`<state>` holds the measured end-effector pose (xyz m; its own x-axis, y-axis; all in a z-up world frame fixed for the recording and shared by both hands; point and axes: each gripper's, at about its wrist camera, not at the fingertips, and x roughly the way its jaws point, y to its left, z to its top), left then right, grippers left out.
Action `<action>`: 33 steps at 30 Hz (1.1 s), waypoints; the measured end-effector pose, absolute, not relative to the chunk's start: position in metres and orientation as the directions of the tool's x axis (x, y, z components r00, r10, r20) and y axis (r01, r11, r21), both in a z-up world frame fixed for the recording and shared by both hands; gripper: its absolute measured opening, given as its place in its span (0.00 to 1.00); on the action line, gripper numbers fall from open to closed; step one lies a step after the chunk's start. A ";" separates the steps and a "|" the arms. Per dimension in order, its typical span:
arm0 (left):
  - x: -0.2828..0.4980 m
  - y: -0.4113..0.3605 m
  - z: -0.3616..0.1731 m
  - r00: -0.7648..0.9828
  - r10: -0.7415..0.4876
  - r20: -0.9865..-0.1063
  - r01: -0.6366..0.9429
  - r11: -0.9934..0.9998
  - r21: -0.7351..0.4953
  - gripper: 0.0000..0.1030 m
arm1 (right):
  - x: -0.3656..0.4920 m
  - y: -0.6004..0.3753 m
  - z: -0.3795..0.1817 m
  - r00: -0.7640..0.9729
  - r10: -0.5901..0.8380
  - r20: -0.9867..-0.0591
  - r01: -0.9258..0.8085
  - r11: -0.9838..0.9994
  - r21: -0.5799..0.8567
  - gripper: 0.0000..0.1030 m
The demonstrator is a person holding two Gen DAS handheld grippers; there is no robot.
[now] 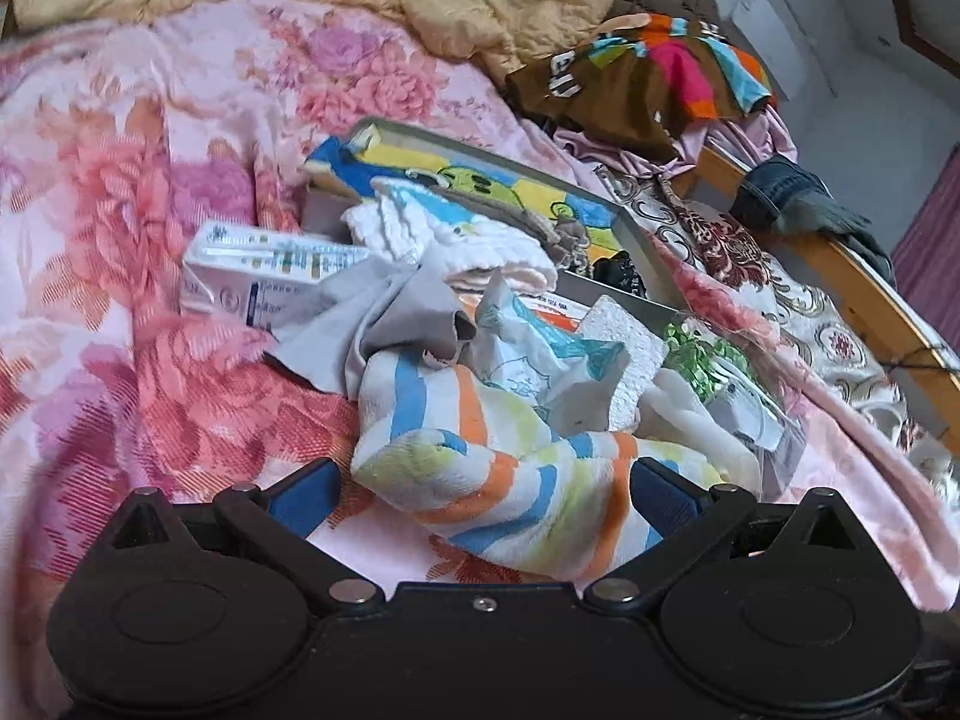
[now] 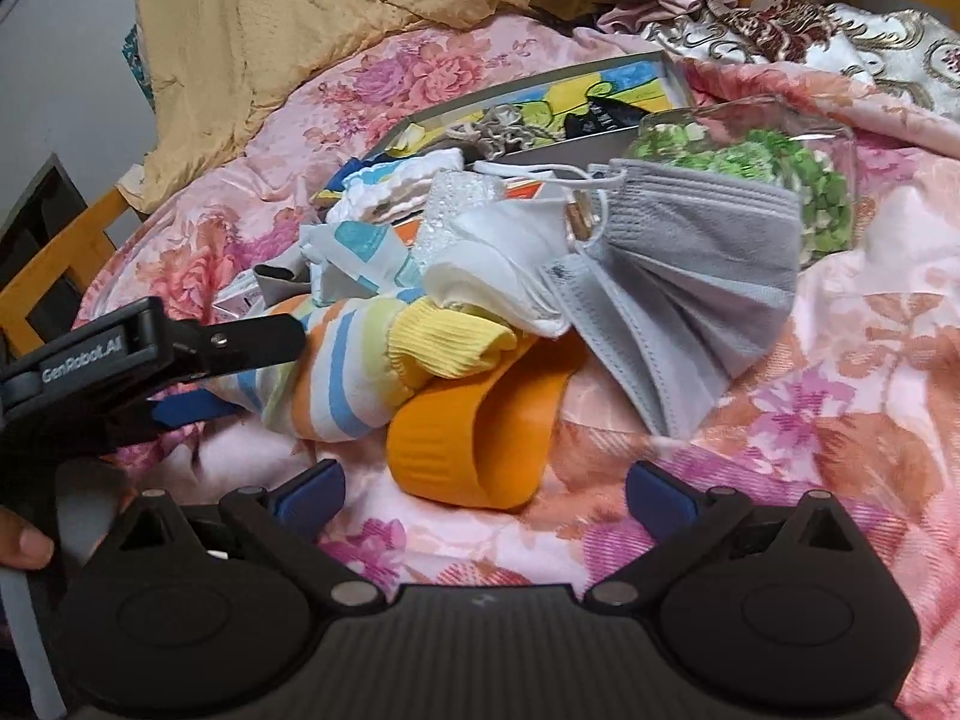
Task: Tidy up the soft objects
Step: 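Grasp the orange rubber piece with the right gripper while the left gripper reaches the striped sock, then grasp and lift the striped sock with the left gripper while the right gripper lifts the orange piece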
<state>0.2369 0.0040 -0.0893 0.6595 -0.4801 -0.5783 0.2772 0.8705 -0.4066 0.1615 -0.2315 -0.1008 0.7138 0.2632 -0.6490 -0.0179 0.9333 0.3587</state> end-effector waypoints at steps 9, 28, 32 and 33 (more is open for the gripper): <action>0.251 0.008 -0.096 0.622 -0.524 -0.582 0.237 0.834 -0.498 0.92 | 0.170 -0.237 -0.107 0.732 0.361 -0.578 -0.032 0.865 0.500 0.95; 0.232 -0.002 -0.084 0.567 -0.487 -0.664 0.271 0.872 -0.408 0.17 | 0.166 -0.239 -0.108 0.751 0.303 -0.586 -0.002 0.889 0.457 0.43; 0.218 -0.008 -0.075 0.583 -0.445 -0.680 0.295 0.896 -0.333 0.16 | 0.161 -0.228 -0.102 0.752 0.283 -0.595 -0.036 0.919 0.392 0.39; 0.214 -0.011 -0.071 0.590 -0.429 -0.684 0.306 0.903 -0.303 0.16 | 0.160 -0.226 -0.101 0.752 0.282 -0.596 -0.046 0.924 0.380 0.39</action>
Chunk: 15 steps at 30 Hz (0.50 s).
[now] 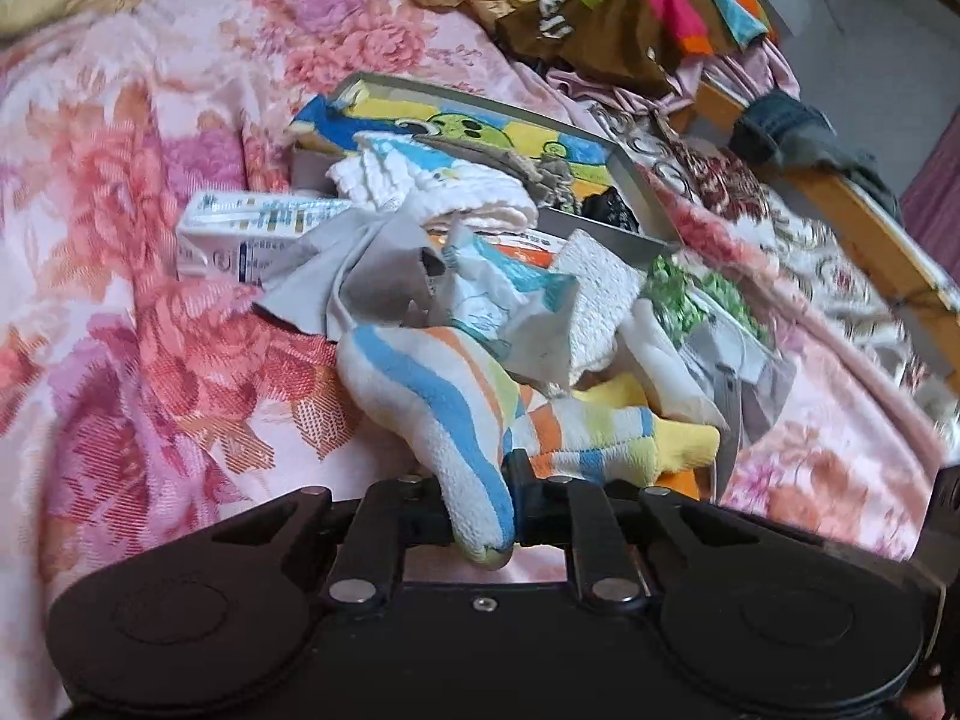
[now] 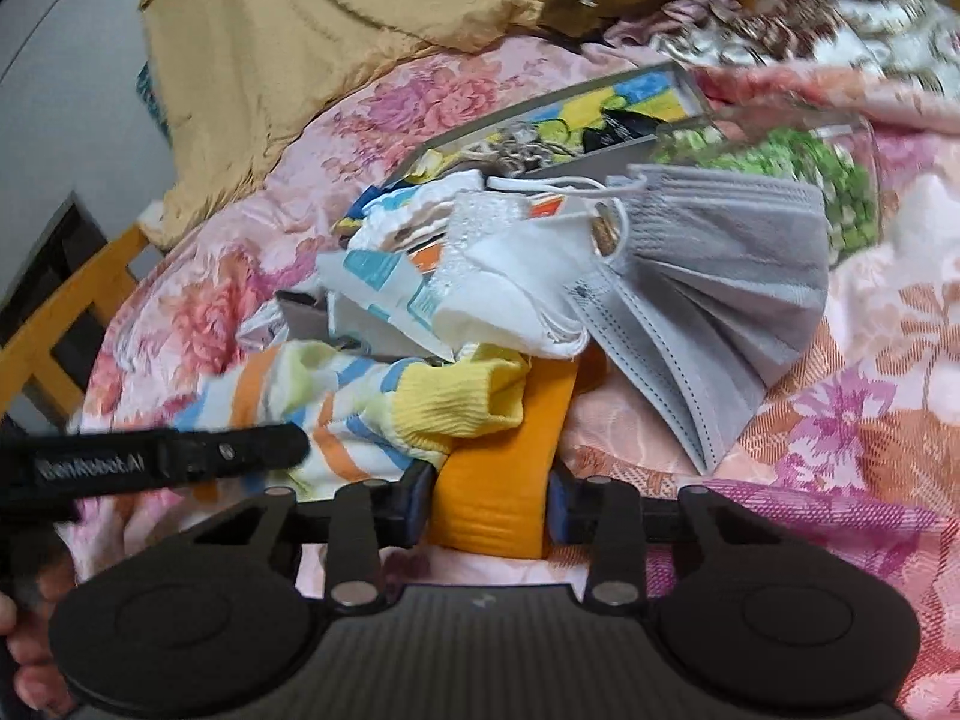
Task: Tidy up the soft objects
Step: 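Grasp and lift the striped sock with the left gripper while the right gripper lifts the orange piece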
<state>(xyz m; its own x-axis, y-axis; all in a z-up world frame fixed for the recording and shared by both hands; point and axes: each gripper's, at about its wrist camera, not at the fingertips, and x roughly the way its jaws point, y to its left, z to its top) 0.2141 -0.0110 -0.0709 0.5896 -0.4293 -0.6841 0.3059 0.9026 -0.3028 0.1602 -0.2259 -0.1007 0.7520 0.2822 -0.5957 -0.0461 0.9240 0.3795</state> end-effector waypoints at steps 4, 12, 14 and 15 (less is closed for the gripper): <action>0.199 -0.017 -0.053 0.635 -0.370 -0.679 0.308 0.926 -0.217 0.15 | 0.150 -0.221 -0.094 0.755 0.274 -0.595 -0.064 0.935 0.349 0.39; 0.183 -0.002 -0.028 0.695 -0.245 -0.677 0.209 0.969 -0.136 0.15 | 0.134 -0.221 -0.085 0.772 0.246 -0.586 -0.070 0.950 0.305 0.39; 0.178 0.000 -0.024 0.702 -0.232 -0.673 0.202 0.971 -0.124 0.15 | 0.128 -0.218 -0.080 0.787 0.234 -0.571 -0.087 0.958 0.273 0.39; 0.176 0.001 -0.020 0.706 -0.229 -0.670 0.200 0.972 -0.121 0.15 | 0.125 -0.215 -0.077 0.796 0.228 -0.561 -0.098 0.963 0.252 0.38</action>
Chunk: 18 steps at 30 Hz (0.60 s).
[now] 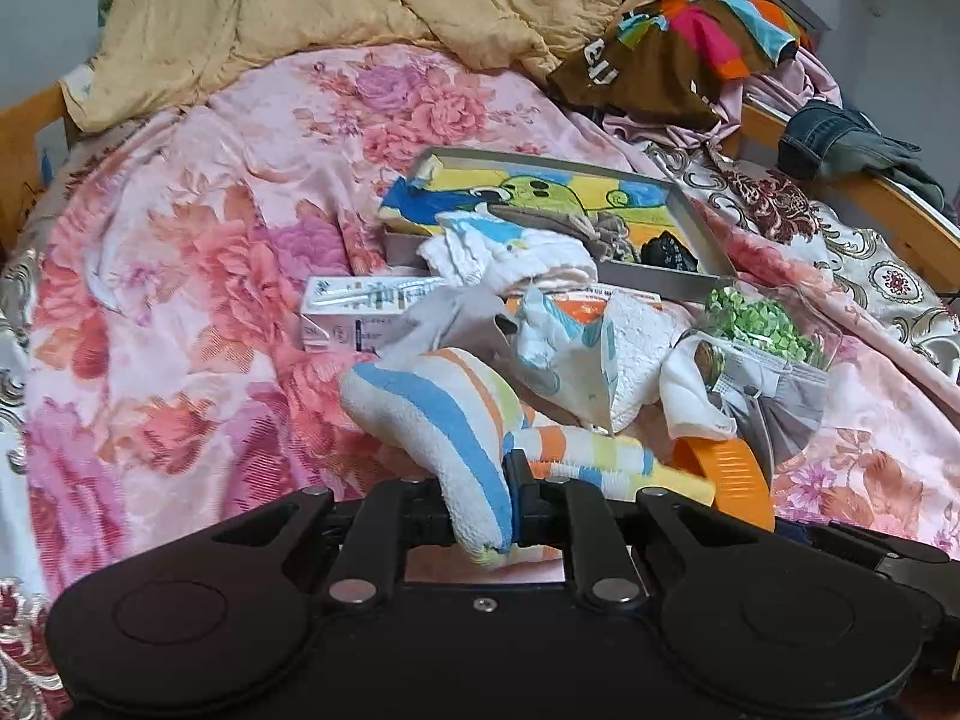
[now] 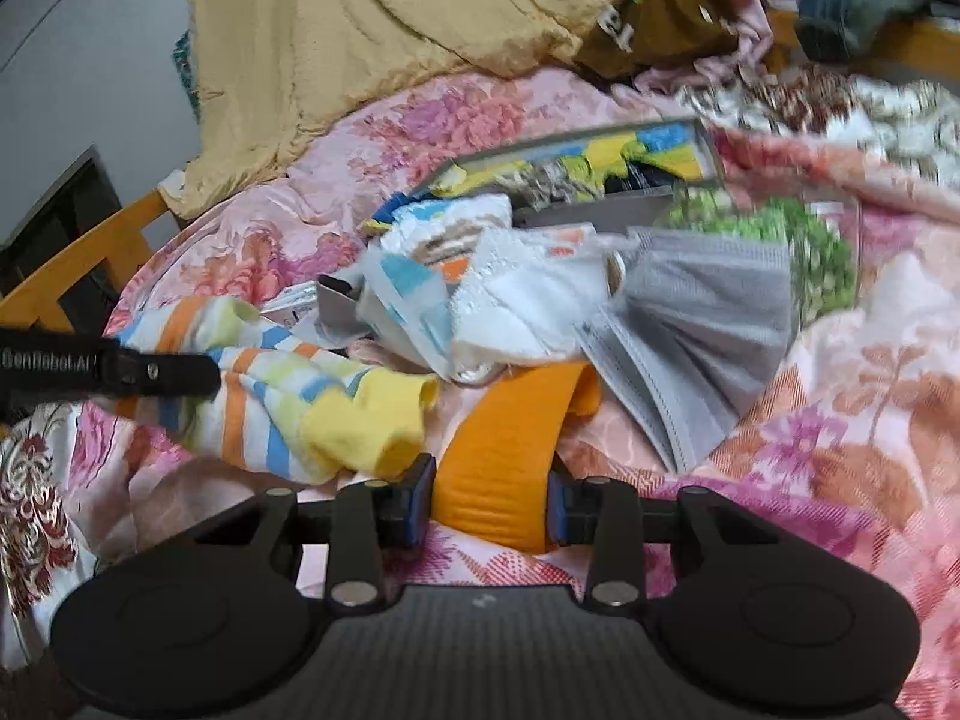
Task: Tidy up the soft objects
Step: 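Grasp and lift the striped sock with the left gripper while the right gripper lifts the orange piece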
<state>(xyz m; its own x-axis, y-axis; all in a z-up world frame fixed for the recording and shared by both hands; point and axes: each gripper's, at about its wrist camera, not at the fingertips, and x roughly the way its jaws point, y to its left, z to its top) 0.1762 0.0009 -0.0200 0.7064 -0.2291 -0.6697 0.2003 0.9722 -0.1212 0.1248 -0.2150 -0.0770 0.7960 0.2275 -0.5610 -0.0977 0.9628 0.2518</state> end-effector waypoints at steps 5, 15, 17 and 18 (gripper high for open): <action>0.166 -0.002 -0.001 0.738 -0.223 -0.636 0.193 0.974 -0.117 0.15 | 0.107 -0.202 -0.060 0.852 0.227 -0.471 -0.166 0.972 0.167 0.37; 0.159 -0.007 0.029 0.795 -0.215 -0.567 0.199 0.976 -0.091 0.15 | 0.089 -0.166 -0.042 0.915 0.211 -0.343 -0.262 0.959 -0.109 0.37; 0.160 -0.008 0.033 0.799 -0.221 -0.559 0.205 0.974 -0.093 0.15 | 0.088 -0.160 -0.040 0.927 0.195 -0.321 -0.261 0.948 -0.179 0.37; 0.160 -0.008 0.035 0.803 -0.224 -0.553 0.207 0.974 -0.094 0.15 | 0.088 -0.157 -0.039 0.930 0.191 -0.315 -0.263 0.943 -0.205 0.37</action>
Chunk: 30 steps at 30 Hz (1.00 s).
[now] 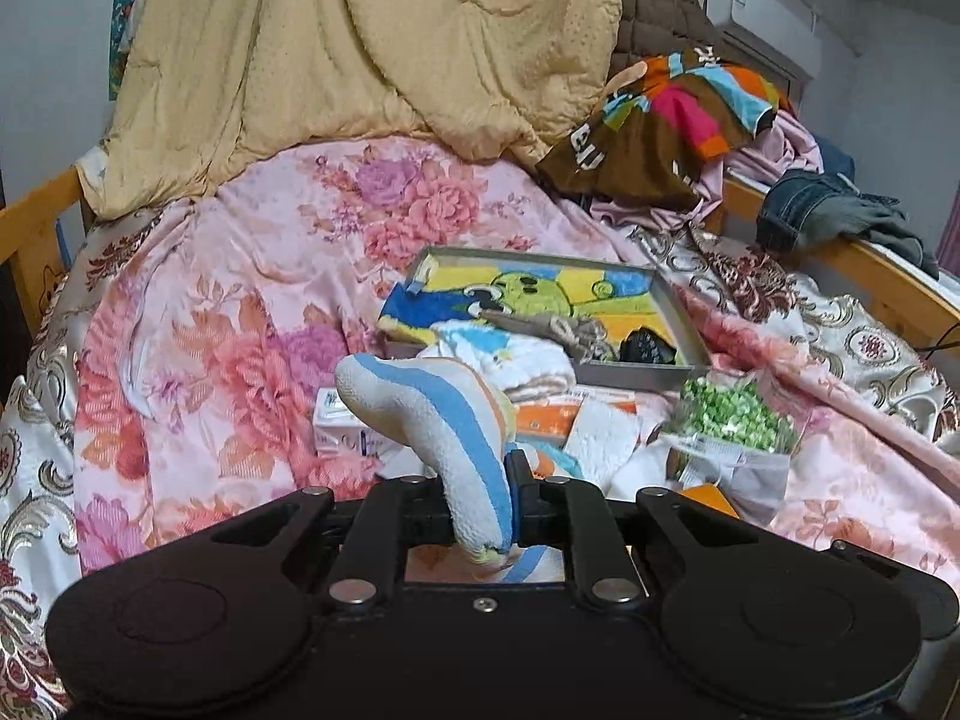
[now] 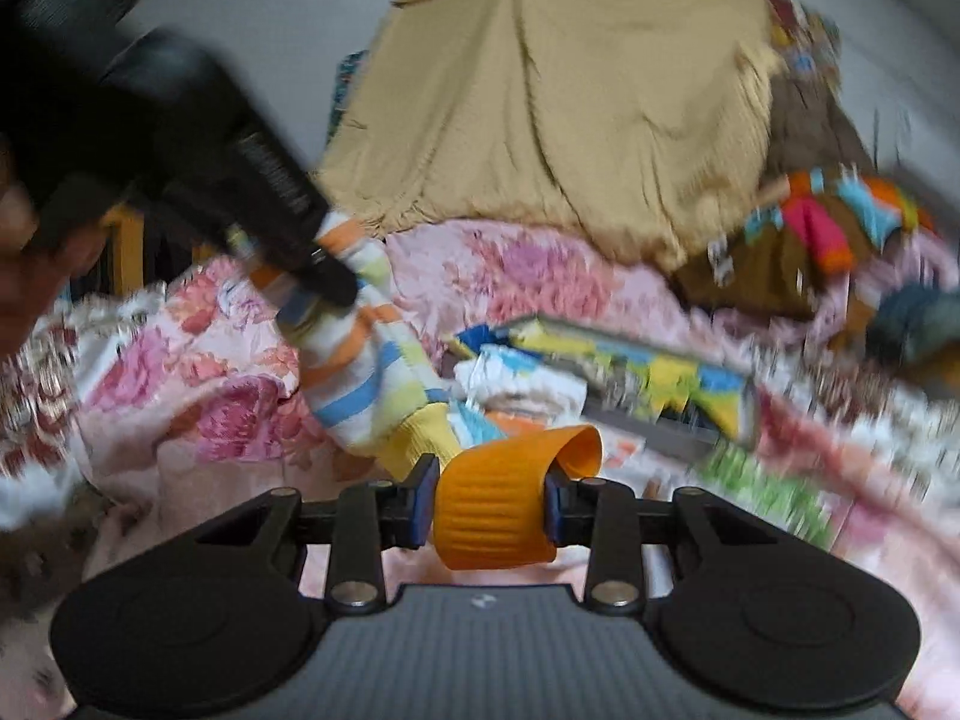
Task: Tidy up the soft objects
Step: 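Grasp and lift the striped sock with the left gripper while the right gripper lifts the orange piece, then carry the striped sock and orange piece over the cartoon tray with both grippers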
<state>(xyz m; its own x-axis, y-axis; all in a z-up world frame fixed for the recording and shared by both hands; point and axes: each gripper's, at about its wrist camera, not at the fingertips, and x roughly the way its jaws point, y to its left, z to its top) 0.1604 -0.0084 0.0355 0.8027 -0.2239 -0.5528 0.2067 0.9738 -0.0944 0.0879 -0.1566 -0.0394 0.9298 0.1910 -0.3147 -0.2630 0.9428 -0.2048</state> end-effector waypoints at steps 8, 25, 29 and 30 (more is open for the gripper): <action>0.171 -0.015 0.056 0.820 -0.236 -0.522 0.244 0.968 -0.054 0.15 | 0.109 -0.153 -0.026 0.949 0.188 -0.254 -0.273 0.892 -0.361 0.36; 0.263 -0.070 0.086 0.875 -0.239 -0.420 0.263 0.965 -0.001 0.15 | 0.232 -0.214 -0.010 0.980 0.144 -0.139 -0.183 0.924 -0.335 0.36; 0.295 -0.091 0.088 0.889 -0.240 -0.389 0.272 0.962 0.029 0.15 | 0.267 -0.235 -0.013 0.980 0.121 -0.156 -0.163 0.943 -0.291 0.36; 0.304 -0.097 0.086 0.894 -0.239 -0.379 0.271 0.962 0.031 0.15 | 0.275 -0.241 -0.015 0.979 0.117 -0.166 -0.160 0.947 -0.277 0.36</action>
<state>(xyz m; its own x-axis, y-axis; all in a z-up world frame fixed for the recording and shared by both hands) 0.3041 -0.0972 0.0861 0.8941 -0.2395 -0.3785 0.2710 0.9621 0.0315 0.2750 -0.2407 -0.0145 0.9792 0.1168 -0.1657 -0.1599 0.9474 -0.2773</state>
